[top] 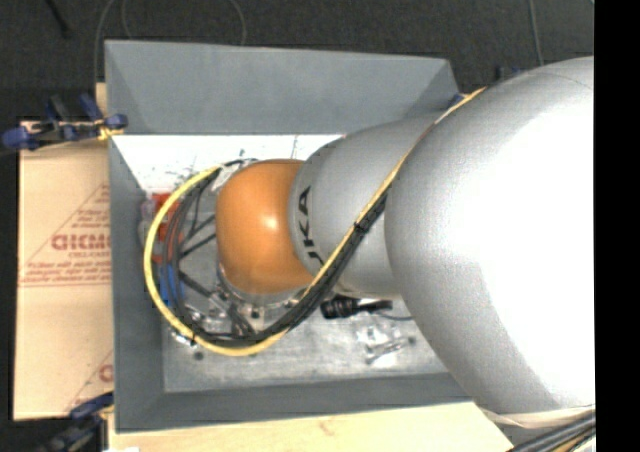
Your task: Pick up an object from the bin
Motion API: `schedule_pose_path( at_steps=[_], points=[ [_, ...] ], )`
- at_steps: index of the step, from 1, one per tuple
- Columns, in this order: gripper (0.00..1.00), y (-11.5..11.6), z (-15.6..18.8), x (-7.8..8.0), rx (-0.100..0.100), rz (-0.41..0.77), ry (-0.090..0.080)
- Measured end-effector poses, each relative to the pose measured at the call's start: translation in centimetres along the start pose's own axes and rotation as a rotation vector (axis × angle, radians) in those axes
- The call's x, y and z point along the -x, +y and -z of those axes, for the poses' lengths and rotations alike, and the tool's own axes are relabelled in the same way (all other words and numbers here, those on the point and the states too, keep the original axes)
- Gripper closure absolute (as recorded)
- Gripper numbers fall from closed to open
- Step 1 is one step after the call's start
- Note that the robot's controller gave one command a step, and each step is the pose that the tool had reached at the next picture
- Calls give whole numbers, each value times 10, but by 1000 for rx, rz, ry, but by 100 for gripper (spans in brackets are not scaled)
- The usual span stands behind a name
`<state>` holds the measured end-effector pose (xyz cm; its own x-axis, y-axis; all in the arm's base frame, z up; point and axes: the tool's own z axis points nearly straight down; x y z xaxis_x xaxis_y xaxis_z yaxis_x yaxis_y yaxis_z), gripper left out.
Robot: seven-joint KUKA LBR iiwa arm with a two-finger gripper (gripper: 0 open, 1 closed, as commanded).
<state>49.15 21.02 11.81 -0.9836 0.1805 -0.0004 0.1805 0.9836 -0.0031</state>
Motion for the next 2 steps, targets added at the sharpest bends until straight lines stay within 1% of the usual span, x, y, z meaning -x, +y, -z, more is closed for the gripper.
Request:
schedule_pose_path(
  at_steps=[1, 2],
  points=[
    [0, 1, 1, 0, 2, -2, -1],
    [0, 40, 31, 61, 4, 524, -9]
  ],
)
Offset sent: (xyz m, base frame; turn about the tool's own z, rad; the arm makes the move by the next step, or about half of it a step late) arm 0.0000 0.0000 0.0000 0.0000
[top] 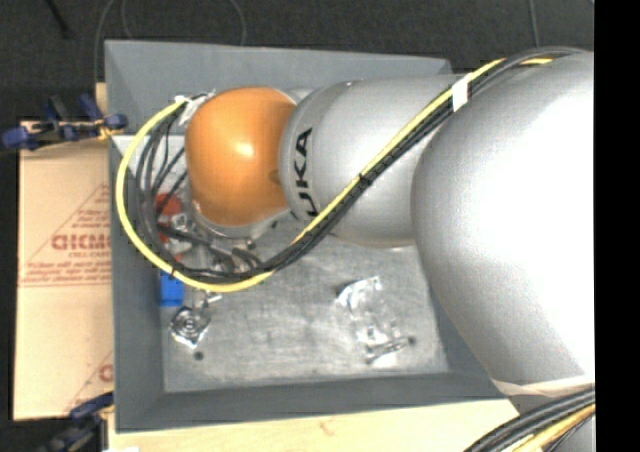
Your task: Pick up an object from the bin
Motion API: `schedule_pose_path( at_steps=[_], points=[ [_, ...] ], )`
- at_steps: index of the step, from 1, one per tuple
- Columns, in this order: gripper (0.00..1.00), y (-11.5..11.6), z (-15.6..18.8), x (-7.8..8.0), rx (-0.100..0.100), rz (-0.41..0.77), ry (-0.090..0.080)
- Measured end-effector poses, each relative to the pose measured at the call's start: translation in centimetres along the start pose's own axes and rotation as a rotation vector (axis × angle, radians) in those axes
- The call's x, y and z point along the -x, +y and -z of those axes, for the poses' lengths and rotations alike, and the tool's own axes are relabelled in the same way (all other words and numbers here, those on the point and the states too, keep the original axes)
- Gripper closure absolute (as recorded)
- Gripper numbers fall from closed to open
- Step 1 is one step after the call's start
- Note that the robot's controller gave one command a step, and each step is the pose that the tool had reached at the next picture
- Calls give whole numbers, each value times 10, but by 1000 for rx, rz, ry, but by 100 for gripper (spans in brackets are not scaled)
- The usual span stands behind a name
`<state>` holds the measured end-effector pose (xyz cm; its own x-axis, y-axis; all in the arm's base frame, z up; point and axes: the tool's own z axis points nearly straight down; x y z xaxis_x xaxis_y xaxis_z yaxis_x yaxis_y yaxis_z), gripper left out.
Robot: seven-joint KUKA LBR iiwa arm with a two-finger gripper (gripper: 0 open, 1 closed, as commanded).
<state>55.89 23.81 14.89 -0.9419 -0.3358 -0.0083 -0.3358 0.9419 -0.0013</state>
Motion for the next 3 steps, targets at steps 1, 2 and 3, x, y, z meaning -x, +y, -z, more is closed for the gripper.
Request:
schedule_pose_path(
  at_steps=[1, 2, 3],
  points=[
    [0, -6, -38, 8, 3, 152, 3],
    [100, -6, -39, 8, 5, 150, 3],
    [100, -7, 92, 1, 0, 157, -5]
  ],
)
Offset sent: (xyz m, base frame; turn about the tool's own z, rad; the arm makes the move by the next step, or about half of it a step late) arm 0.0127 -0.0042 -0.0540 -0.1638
